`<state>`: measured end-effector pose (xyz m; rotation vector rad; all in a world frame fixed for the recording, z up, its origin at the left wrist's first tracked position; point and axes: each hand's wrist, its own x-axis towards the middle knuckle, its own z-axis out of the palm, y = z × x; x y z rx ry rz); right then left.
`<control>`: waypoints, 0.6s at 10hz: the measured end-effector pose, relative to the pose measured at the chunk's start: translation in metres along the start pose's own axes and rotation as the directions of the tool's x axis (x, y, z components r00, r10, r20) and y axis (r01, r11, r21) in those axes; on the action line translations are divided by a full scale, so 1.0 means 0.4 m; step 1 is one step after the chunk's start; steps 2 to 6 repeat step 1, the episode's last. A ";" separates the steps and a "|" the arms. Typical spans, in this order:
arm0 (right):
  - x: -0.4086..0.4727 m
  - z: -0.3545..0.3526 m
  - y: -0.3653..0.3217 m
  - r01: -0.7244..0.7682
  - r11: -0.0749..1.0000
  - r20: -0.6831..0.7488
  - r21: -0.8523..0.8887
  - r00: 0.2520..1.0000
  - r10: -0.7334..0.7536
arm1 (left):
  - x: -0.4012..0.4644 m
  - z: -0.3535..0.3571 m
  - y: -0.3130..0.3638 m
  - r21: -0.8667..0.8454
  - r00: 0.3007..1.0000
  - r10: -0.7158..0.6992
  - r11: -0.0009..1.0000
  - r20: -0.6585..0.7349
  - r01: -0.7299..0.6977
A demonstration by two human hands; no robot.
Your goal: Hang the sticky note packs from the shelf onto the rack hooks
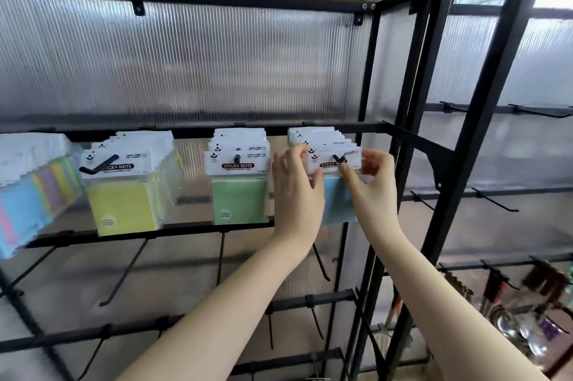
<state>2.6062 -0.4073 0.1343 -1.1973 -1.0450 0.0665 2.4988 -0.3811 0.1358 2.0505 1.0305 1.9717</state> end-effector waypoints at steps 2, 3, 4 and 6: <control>-0.015 -0.007 -0.012 0.043 0.996 -0.067 -0.082 0.997 -0.049 | -0.012 -0.016 0.010 -0.002 0.999 0.022 1.000 0.044 -0.022; -0.015 -0.007 -0.012 0.043 0.996 -0.067 -0.082 0.997 -0.049 | -0.012 -0.016 0.010 -0.002 0.999 0.022 1.000 0.044 -0.022; -0.015 -0.007 -0.012 0.043 0.996 -0.067 -0.082 0.997 -0.049 | -0.012 -0.016 0.010 -0.002 0.999 0.022 1.000 0.044 -0.022; -0.015 -0.007 -0.012 0.043 0.996 -0.067 -0.082 0.997 -0.049 | -0.012 -0.016 0.010 -0.002 0.999 0.022 1.000 0.044 -0.022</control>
